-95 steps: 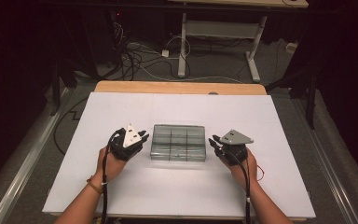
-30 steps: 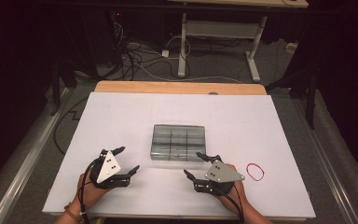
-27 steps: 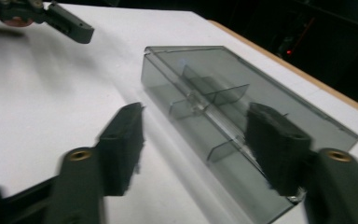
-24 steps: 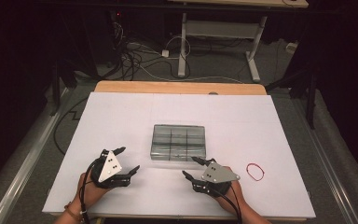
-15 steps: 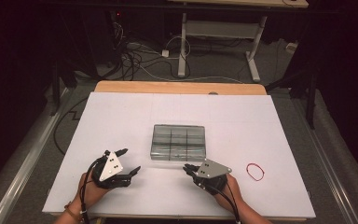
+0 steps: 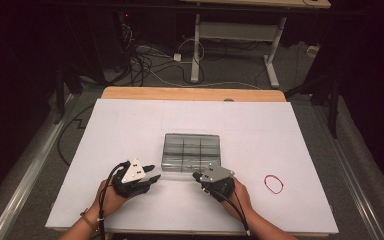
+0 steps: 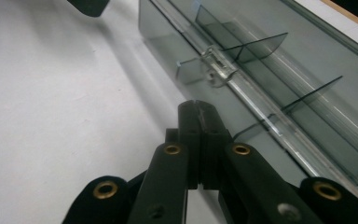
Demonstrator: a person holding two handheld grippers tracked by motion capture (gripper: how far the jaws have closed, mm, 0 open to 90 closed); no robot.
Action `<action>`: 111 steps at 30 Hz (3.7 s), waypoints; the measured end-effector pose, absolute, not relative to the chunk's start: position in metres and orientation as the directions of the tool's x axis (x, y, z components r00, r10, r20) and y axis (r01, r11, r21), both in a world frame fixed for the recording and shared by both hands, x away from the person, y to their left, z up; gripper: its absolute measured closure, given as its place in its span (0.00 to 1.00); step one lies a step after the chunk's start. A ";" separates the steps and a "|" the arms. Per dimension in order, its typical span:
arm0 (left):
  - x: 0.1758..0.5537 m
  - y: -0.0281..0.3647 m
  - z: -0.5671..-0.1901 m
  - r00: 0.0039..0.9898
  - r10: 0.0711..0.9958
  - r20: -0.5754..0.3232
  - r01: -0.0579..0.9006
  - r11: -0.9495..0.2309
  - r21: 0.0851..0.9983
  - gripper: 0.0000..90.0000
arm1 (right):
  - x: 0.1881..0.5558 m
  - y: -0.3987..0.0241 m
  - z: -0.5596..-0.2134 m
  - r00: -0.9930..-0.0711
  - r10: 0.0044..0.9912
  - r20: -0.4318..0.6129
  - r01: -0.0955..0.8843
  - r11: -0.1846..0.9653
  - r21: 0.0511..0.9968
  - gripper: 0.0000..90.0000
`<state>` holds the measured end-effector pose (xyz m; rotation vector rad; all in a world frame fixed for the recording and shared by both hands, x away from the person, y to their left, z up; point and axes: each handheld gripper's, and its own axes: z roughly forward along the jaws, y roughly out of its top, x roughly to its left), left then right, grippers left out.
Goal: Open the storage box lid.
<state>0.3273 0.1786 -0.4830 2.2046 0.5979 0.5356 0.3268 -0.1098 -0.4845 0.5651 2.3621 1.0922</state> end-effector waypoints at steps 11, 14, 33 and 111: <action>0.345 0.161 -0.478 0.805 0.577 0.143 0.301 -0.603 0.739 0.63 | 0.337 -0.113 -0.481 -0.801 0.562 -0.207 0.195 0.572 0.797 1.00; 0.347 0.161 -0.481 0.804 0.581 0.126 0.310 -0.591 0.745 0.63 | 0.339 -0.111 -0.480 -0.812 0.545 -0.209 0.190 0.585 0.789 1.00; 0.341 0.165 -0.484 0.804 0.586 0.104 0.314 -0.565 0.763 0.68 | 0.336 -0.106 -0.483 -0.809 0.539 -0.234 0.164 0.590 0.791 0.99; 0.343 0.169 -0.472 0.773 0.630 0.070 0.292 -0.451 0.843 0.89 | 0.340 -0.168 -0.449 -0.862 0.472 -0.185 0.220 0.676 0.704 1.00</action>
